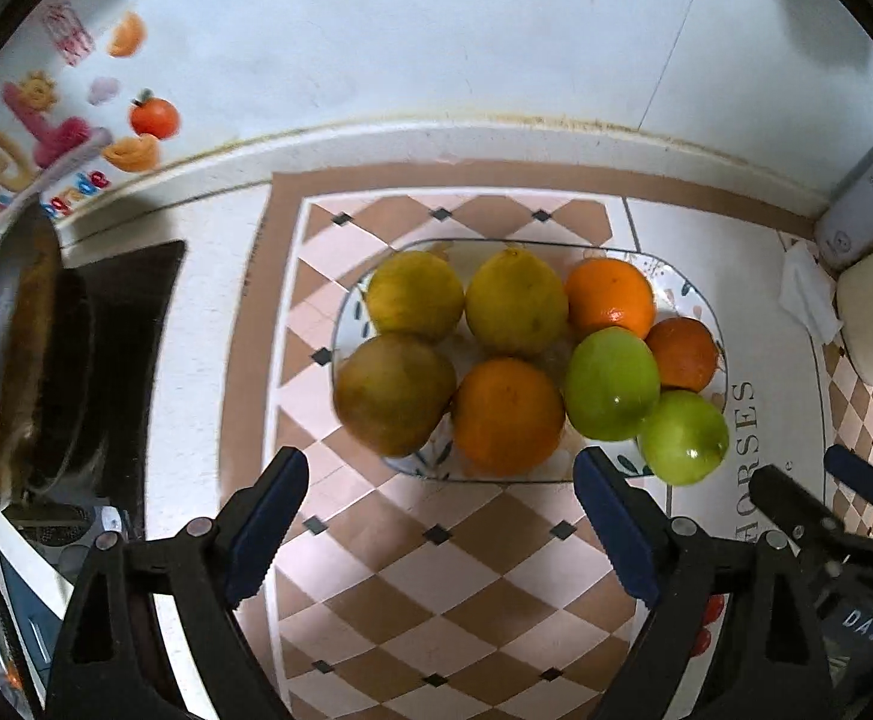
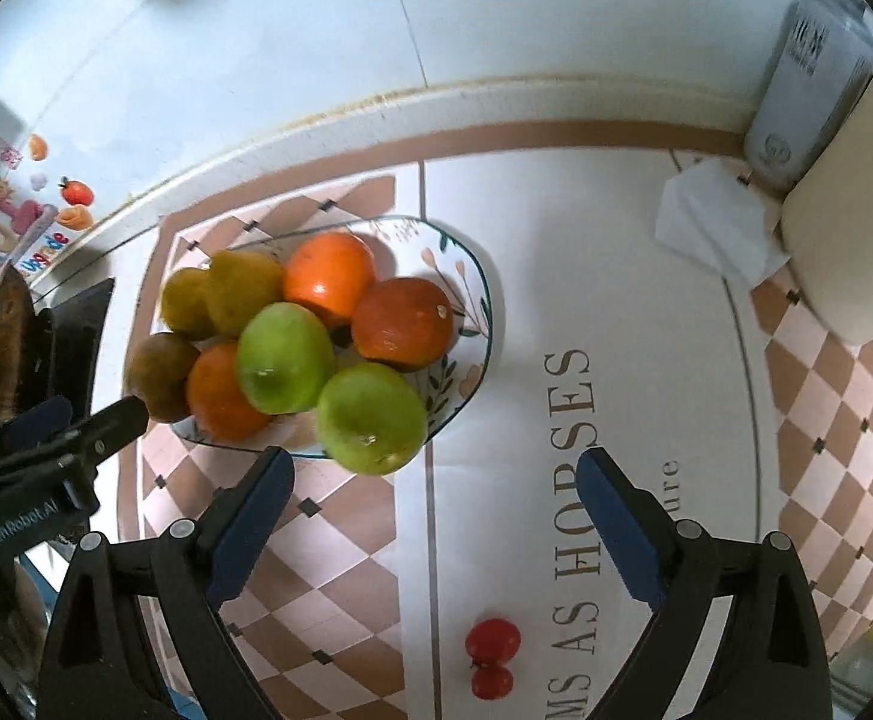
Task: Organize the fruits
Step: 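Lift both open tools back from the plate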
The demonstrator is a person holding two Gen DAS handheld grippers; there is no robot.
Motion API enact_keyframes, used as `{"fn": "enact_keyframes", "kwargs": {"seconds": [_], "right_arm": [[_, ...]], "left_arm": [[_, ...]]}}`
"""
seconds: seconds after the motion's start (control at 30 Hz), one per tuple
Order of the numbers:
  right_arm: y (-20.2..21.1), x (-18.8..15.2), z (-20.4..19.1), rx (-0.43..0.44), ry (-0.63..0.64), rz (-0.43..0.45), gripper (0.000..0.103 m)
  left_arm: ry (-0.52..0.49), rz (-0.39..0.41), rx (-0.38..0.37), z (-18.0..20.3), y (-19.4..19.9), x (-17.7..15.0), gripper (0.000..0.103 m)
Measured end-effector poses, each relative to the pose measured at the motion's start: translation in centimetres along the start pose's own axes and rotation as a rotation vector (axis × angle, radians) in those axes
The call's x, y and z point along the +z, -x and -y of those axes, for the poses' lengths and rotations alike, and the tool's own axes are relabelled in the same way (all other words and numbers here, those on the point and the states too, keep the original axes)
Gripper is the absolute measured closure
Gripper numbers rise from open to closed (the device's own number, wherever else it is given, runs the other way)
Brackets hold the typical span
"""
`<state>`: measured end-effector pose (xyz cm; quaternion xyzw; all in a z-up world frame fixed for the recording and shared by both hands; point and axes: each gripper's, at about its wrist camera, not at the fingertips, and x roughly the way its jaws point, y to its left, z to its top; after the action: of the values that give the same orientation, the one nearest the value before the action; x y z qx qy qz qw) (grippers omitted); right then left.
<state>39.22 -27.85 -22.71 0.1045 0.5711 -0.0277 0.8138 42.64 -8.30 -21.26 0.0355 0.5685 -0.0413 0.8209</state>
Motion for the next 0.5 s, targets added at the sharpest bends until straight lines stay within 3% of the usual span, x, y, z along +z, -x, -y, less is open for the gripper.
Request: {"fn": "enact_keyframes", "kwargs": {"seconds": [0.5], "right_arm": [[11.3, -5.0, -3.0, -0.031, 0.044, 0.180, 0.006]], "left_arm": [[0.011, 0.212, -0.012, -2.3, 10.8, -5.6, 0.013]]}}
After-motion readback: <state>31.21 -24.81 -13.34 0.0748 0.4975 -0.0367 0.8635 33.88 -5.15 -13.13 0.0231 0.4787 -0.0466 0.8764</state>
